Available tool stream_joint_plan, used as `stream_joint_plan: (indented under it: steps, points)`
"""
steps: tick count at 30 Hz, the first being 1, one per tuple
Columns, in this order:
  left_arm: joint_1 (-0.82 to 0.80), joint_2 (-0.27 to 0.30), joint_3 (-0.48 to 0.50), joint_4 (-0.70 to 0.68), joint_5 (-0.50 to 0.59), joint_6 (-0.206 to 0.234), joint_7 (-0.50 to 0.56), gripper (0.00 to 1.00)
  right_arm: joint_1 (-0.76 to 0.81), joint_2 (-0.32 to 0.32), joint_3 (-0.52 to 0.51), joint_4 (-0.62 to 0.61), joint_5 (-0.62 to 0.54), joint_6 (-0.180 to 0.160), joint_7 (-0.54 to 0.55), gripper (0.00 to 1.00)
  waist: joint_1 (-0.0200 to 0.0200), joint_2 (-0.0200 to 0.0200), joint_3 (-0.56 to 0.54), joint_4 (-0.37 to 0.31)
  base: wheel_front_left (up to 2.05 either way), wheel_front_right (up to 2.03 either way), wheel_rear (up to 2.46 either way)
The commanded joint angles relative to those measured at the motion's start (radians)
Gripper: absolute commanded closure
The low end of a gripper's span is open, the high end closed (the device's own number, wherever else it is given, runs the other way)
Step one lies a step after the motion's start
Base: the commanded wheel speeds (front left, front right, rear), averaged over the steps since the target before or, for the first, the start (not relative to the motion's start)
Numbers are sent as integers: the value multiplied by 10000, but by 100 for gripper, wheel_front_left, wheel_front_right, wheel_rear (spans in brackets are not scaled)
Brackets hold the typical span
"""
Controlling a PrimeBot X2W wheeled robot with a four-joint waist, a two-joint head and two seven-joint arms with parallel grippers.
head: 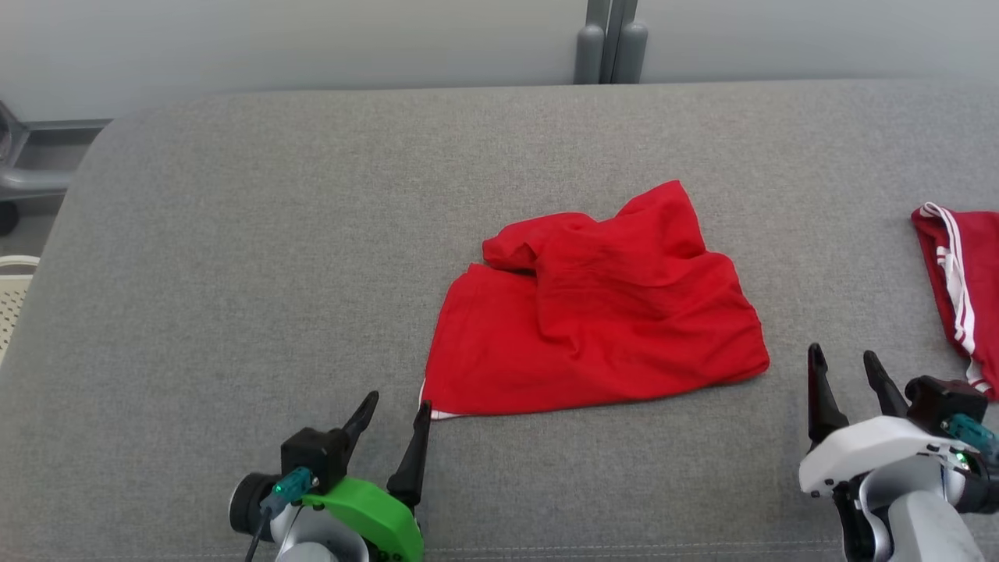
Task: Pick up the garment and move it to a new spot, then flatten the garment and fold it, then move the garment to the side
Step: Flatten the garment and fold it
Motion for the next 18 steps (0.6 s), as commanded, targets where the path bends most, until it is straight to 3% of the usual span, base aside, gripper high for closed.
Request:
stream_joint_plan:
  steps: [1, 9, 18]
  points:
    - [-297, 84, -75, 89, -100, -21, -42, 0, -257, -25, 23, 97, -21, -9, 4, 0, 0, -1, 487, -200, 0, 0, 0]
    - [-1386, 148, -880, 512, -758, -23, 59, 0, -1479, -31, 641, 685, 85, -9, 323, 0, 0, -1, 1053, -289, 0, 0, 0]
    - [-2174, 284, -1734, 962, -1244, -24, 475, 0, -2109, -30, 1520, 1159, 167, -9, 1554, 0, 0, -1, 1175, -253, 0, 0, 0]
